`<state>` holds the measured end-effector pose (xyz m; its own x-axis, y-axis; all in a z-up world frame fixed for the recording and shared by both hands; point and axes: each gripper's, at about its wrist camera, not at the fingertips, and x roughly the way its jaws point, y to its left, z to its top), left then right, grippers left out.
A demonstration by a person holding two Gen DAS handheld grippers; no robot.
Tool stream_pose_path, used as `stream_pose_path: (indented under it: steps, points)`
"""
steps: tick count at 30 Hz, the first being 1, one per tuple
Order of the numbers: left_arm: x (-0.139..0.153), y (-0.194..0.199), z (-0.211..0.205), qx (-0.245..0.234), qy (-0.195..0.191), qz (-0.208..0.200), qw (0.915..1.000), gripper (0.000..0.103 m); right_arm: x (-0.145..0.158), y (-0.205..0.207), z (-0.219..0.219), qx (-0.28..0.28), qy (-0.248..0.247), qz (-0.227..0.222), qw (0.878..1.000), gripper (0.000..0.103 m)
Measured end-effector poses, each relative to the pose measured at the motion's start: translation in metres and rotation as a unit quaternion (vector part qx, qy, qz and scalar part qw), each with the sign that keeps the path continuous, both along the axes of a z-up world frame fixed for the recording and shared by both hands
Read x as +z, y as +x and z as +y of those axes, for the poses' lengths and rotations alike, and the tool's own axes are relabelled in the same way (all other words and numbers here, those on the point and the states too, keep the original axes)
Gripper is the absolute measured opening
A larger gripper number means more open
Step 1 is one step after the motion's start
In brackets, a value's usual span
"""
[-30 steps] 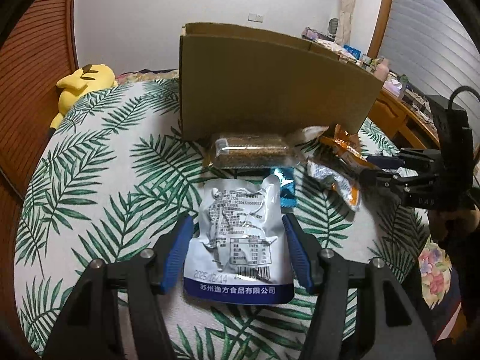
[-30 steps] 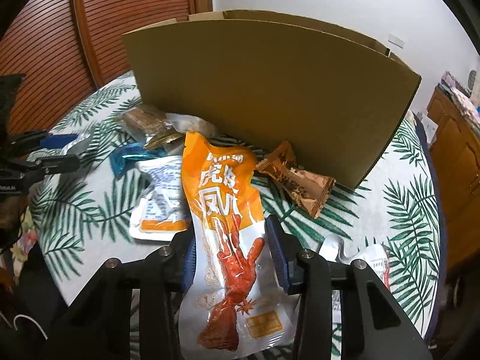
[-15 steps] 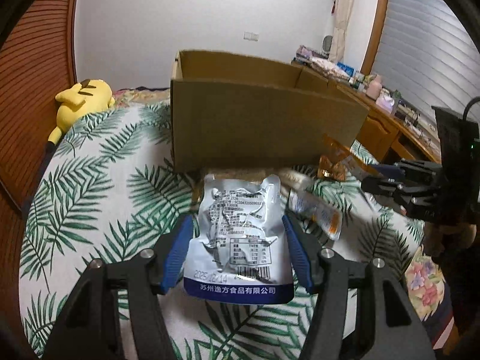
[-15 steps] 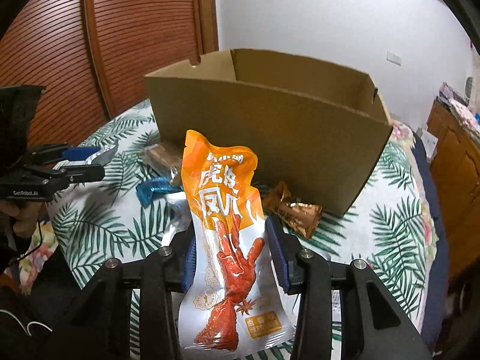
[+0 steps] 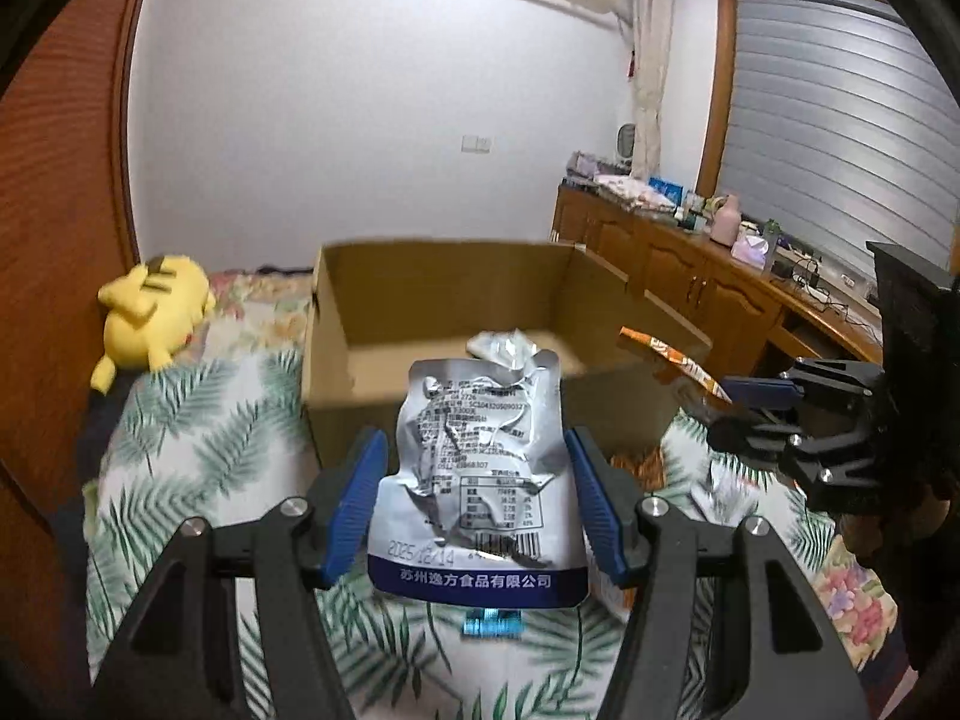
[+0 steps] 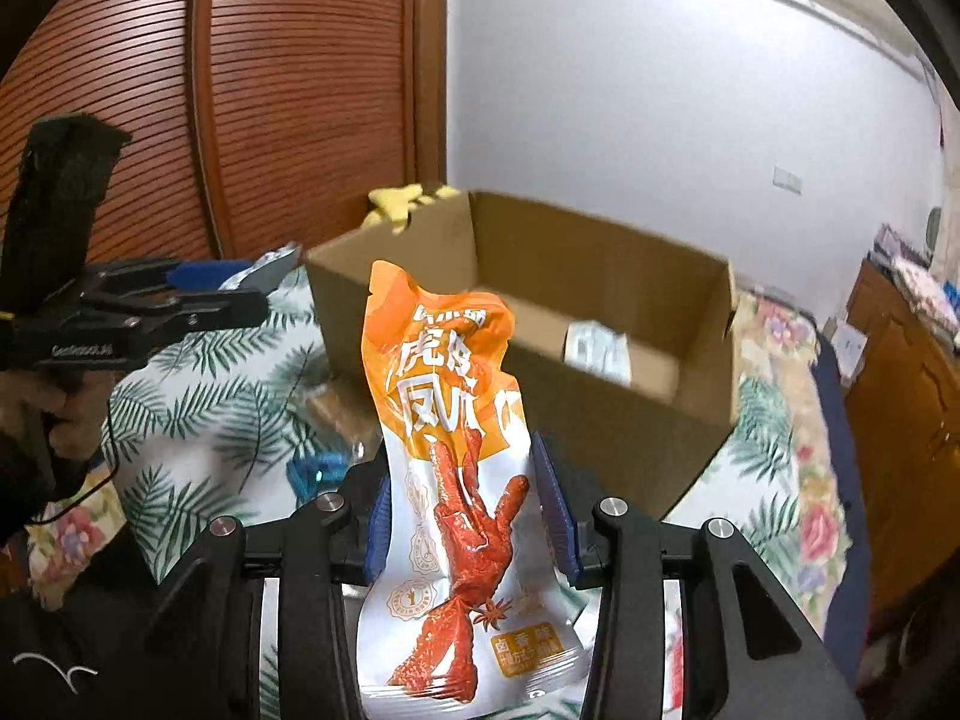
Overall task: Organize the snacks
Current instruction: 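Carry both packs over the box and release them inside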
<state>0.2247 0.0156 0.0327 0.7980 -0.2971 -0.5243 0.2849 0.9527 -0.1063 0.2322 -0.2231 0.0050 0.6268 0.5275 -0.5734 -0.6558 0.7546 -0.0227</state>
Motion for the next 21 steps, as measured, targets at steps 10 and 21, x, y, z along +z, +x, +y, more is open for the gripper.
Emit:
stream_pose_path:
  steps: [10,21]
  points:
    - [0.034,0.037,-0.015,-0.007,0.032,-0.032,0.9990,0.061,0.038,0.022,0.012,0.002,0.000,-0.045,0.999,0.042]
    - [0.046,0.074,-0.018,-0.013,0.039,-0.037,0.9985,0.061,0.061,0.057,0.037,-0.001,-0.011,-0.079,0.997,0.042]
